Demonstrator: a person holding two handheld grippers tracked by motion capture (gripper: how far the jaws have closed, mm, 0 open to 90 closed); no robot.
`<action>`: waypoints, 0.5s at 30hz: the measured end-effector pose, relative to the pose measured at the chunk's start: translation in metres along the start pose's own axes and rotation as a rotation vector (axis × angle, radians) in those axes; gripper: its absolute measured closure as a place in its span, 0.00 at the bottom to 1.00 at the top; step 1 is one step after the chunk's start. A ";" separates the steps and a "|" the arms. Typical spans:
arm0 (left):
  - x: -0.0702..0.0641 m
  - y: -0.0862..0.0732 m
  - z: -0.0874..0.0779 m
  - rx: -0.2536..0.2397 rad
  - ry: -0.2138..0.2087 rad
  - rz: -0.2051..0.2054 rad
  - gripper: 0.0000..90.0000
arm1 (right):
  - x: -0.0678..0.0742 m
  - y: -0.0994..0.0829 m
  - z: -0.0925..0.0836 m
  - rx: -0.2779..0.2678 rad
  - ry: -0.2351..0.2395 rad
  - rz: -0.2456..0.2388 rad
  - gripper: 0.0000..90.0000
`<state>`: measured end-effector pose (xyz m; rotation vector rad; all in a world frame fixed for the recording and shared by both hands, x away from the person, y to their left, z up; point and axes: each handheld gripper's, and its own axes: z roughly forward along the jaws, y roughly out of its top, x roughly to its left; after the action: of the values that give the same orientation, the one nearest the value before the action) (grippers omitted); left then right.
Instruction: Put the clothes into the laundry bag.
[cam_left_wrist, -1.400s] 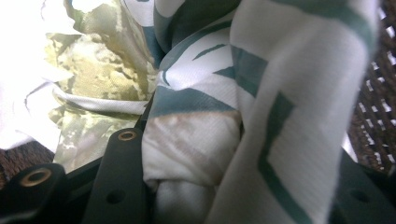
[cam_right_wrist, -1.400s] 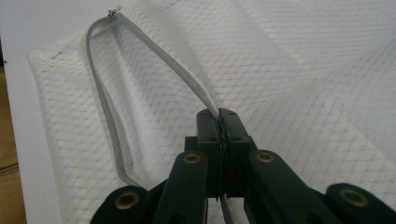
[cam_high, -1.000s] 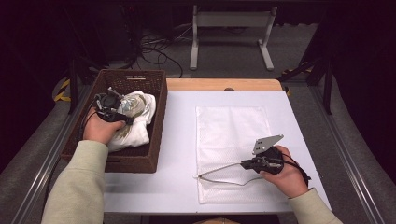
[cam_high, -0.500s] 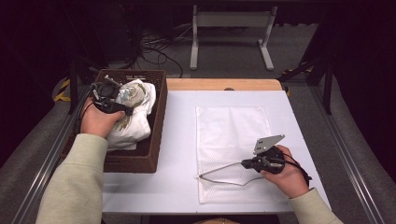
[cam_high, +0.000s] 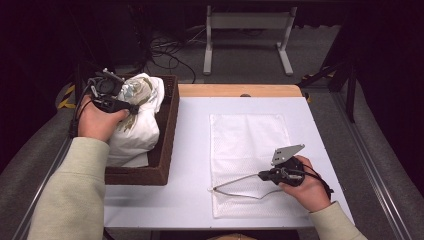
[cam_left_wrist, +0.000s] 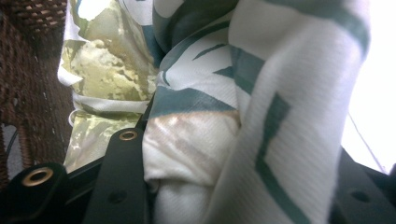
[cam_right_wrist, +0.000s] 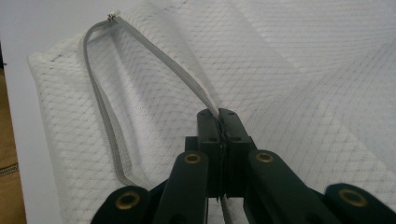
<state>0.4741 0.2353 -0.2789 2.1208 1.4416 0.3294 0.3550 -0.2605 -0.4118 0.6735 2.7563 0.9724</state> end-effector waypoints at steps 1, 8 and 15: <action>-0.001 0.001 -0.002 -0.003 0.001 0.002 0.62 | 0.000 0.000 0.000 0.000 0.000 0.000 0.99; -0.008 0.011 -0.019 -0.031 0.006 0.020 0.62 | 0.000 0.000 0.000 0.001 0.001 0.001 0.99; -0.015 0.019 -0.030 -0.042 -0.003 0.034 0.62 | 0.000 0.000 0.000 0.000 0.003 0.001 0.99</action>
<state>0.4680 0.2251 -0.2417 2.1134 1.3864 0.3655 0.3548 -0.2605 -0.4114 0.6743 2.7585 0.9748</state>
